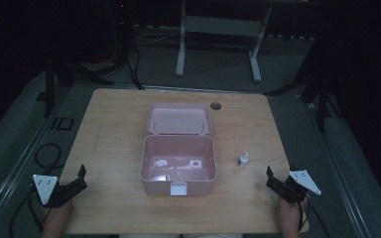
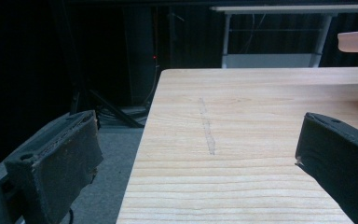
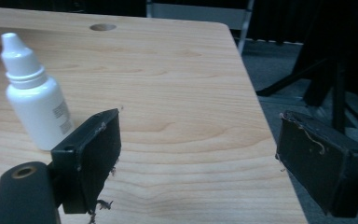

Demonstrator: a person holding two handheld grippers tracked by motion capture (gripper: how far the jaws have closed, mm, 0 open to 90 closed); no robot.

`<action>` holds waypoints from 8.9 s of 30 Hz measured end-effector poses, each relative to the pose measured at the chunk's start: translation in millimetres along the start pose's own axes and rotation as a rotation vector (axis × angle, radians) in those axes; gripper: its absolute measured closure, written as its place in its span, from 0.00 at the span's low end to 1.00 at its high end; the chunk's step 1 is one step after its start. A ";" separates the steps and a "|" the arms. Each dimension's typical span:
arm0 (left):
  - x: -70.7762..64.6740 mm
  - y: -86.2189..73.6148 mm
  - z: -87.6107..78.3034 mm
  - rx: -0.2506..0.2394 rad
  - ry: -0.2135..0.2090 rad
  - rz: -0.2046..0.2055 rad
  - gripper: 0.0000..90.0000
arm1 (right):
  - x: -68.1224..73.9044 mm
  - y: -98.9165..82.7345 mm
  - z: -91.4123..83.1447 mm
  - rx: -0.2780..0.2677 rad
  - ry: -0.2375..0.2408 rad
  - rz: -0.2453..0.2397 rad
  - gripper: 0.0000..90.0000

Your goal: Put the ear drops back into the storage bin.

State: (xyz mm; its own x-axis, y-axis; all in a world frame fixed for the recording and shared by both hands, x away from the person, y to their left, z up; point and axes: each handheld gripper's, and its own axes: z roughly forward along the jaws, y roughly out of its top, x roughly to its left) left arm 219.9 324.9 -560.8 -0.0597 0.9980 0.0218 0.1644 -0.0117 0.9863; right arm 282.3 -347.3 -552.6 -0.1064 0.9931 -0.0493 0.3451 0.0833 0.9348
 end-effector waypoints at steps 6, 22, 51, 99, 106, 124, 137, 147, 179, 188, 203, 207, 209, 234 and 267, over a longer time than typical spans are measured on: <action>0.4 0.1 -0.1 -0.003 0.001 -0.006 0.00 | -0.6 1.7 4.0 0.050 -0.020 0.016 0.15; -0.6 -0.3 0.4 0.000 -0.012 0.000 0.00 | -7.2 10.4 14.7 0.277 0.129 0.043 0.15; -0.9 -0.5 0.9 0.007 -0.019 0.005 0.00 | 0.2 47.9 13.2 0.776 0.264 -0.229 0.14; -1.2 -0.5 1.4 0.008 -0.028 0.012 0.00 | 17.5 94.4 55.5 1.107 0.428 -0.443 0.20; -1.2 -0.5 1.5 0.007 -0.032 0.013 0.00 | 36.6 102.8 73.1 1.101 0.461 -0.451 0.24; -1.3 -0.7 2.0 0.009 -0.042 0.015 0.00 | 81.1 116.0 115.4 1.113 0.511 -0.470 0.28; -1.4 -0.8 2.1 0.013 -0.046 0.019 0.00 | 91.2 118.1 134.8 1.135 0.487 -0.512 0.43; -1.6 -0.8 2.3 0.016 -0.045 0.025 0.00 | 100.7 111.6 137.9 1.172 0.487 -0.576 0.65; -2.5 -1.0 2.8 0.022 -0.045 0.033 0.00 | 120.3 102.5 82.6 1.000 0.811 -1.205 0.66; -2.9 -1.0 2.9 0.023 -0.043 0.033 0.00 | 128.8 99.6 69.1 1.009 0.805 -1.306 0.66; -3.5 -1.5 3.1 0.019 -0.043 0.036 0.00 | 135.5 122.9 48.5 1.037 0.826 -1.300 0.66; -3.5 -1.6 3.3 0.021 -0.043 0.035 0.00 | 137.4 136.3 39.8 1.035 0.831 -1.299 0.66; -3.5 -1.6 3.4 0.021 -0.046 0.035 0.00 | 138.2 144.0 35.9 1.035 0.832 -1.281 0.66; -2.9 -1.6 4.2 0.029 -0.044 0.026 0.00 | 181.7 229.0 -0.6 0.974 0.826 -1.310 0.66; -2.4 -1.6 4.4 0.029 -0.054 0.026 0.00 | 257.7 210.3 26.2 0.922 0.891 -1.351 0.66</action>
State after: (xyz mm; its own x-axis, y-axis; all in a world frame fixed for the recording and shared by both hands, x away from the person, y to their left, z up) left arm 224.1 322.8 -563.1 -0.0015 0.9993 0.0380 0.1939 -0.0370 0.9803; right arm 351.9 -71.6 -377.9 -0.9959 -0.0806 -0.0420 -0.0784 0.9956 -0.0519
